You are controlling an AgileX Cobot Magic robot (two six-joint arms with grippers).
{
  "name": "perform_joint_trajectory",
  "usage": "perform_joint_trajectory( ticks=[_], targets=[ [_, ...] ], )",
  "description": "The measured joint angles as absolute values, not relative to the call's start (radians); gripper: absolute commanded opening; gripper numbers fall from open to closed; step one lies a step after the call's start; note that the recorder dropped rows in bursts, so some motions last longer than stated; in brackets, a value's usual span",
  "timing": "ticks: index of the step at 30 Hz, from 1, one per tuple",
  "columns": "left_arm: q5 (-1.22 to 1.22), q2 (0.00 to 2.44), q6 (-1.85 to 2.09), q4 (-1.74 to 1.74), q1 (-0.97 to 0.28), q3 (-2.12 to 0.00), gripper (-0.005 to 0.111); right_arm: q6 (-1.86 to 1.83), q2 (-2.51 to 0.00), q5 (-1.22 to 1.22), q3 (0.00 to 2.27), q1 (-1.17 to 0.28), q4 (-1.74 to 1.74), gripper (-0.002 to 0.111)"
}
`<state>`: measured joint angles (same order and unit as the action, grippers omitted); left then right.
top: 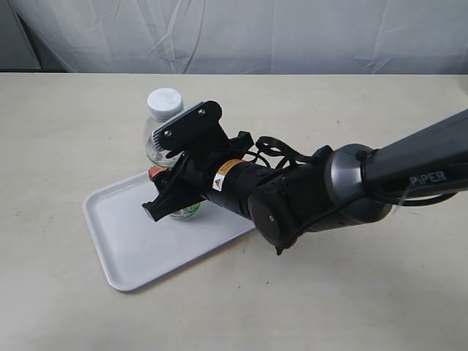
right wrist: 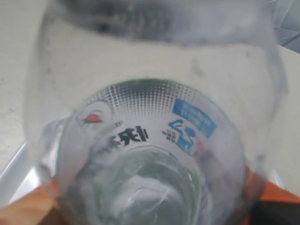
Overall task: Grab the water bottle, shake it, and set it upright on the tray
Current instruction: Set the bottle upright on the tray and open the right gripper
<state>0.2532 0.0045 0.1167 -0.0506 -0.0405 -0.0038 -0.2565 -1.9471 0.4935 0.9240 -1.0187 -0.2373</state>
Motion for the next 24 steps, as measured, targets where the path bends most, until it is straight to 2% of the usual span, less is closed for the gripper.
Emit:
perform_joint_trajectory(
  ticks=[2, 4, 22, 24],
  targets=[
    [0.253, 0.005, 0.117, -0.051, -0.041, -0.004, 0.0, -0.257, -1.946, 0.487, 0.926, -1.019, -0.249, 0.071],
    [0.253, 0.005, 0.117, -0.051, -0.041, -0.004, 0.0, -0.258, -1.945, 0.478, 0.928, -1.019, -0.277, 0.074],
    [0.253, 0.005, 0.117, -0.051, -0.041, -0.004, 0.0, -0.258, -1.899, 0.256, 0.928, -1.019, -0.369, 0.074],
    [0.253, 0.005, 0.117, -0.051, -0.041, -0.004, 0.0, -0.258, -1.88, 0.214, 0.928, -1.019, -0.369, 0.07]
  ],
)
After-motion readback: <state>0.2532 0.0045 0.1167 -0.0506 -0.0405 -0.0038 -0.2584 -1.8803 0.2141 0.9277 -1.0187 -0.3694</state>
